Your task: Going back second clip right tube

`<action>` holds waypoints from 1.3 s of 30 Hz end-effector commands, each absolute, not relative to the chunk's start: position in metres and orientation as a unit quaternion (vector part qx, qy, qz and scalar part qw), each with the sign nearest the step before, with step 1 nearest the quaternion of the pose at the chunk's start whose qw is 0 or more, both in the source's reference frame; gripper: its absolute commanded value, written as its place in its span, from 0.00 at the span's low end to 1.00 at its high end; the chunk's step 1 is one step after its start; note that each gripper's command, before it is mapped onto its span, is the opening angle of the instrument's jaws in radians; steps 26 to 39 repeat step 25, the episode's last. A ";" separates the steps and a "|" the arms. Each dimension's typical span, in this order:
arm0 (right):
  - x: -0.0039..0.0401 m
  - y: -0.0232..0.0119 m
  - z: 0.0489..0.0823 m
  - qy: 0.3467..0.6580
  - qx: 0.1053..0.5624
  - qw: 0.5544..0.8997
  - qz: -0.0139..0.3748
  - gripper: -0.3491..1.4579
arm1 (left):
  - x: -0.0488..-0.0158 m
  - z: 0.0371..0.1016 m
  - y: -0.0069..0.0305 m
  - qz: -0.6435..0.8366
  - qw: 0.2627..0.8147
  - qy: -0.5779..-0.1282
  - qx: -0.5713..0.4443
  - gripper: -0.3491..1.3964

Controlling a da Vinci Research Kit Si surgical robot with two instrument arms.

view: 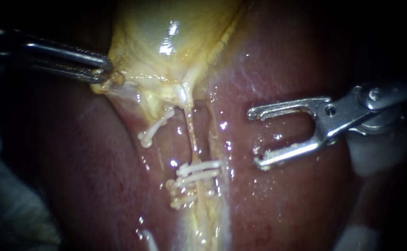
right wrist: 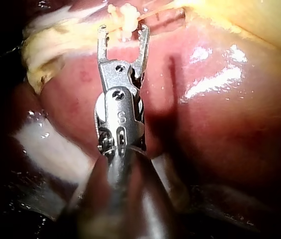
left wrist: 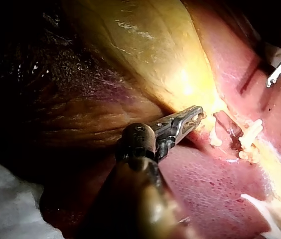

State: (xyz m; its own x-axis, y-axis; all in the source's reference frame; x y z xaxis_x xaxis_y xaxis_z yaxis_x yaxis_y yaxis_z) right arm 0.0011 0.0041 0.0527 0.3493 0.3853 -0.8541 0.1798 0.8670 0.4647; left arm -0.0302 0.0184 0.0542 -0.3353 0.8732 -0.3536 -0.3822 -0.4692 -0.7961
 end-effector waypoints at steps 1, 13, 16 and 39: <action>0.0011 0.0040 0.0525 0.566 0.249 0.783 0.065 0.47 | -0.0305 0.0545 0.0184 0.758 0.415 -0.305 -0.401 0.00; 0.0010 0.0039 0.0524 0.567 0.251 0.782 0.064 0.47 | -0.0337 0.0582 0.0181 0.759 0.406 -0.312 -0.401 0.00; 0.0010 0.0039 0.0524 0.567 0.251 0.782 0.064 0.47 | -0.0338 0.0582 0.0180 0.759 0.406 -0.313 -0.401 0.00; 0.0010 0.0039 0.0524 0.567 0.251 0.782 0.065 0.47 | -0.0338 0.0582 0.0181 0.759 0.406 -0.313 -0.401 0.00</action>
